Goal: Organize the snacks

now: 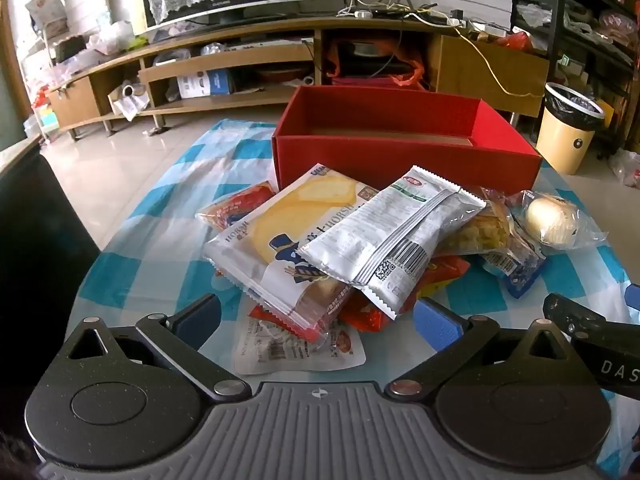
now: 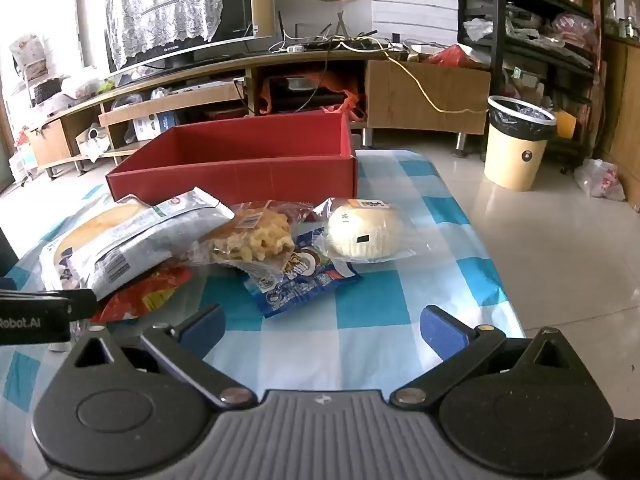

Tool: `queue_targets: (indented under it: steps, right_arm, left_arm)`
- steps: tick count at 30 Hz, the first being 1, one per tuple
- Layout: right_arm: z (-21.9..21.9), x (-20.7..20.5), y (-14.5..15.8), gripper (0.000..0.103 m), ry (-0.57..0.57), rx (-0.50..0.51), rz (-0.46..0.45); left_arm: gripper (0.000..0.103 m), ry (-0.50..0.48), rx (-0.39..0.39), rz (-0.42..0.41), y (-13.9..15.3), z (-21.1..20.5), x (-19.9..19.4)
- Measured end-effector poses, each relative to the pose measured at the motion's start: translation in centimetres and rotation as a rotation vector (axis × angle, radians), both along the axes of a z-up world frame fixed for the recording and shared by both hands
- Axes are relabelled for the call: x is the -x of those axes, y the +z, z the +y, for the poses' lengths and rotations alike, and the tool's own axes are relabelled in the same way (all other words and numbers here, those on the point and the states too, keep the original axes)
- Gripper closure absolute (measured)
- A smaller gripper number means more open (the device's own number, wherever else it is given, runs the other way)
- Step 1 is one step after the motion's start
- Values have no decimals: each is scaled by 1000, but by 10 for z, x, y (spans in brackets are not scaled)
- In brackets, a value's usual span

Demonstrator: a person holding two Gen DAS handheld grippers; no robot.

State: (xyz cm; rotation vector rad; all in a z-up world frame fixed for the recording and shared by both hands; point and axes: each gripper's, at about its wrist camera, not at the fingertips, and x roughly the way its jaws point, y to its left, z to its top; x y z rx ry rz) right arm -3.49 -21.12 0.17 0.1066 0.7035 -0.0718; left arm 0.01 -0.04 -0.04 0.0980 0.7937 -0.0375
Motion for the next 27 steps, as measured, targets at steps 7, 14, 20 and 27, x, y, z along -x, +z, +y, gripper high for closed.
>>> queue_targets:
  steps: [7, 14, 20, 27]
  right_arm:
    - [1, 2, -1, 2, -1, -2, -6]
    - [5, 2, -5, 2, 6, -3, 4]
    - [5, 3, 0, 2, 19, -12, 2]
    - [4, 9, 4, 2, 18, -19, -5]
  left_arm:
    - [0, 1, -4, 10, -2, -2, 2]
    - [0, -24, -8, 25, -8, -2, 4]
    - [0, -24, -13, 30, -9, -8, 5]
    - [0, -32, -16, 38, -8, -10, 9]
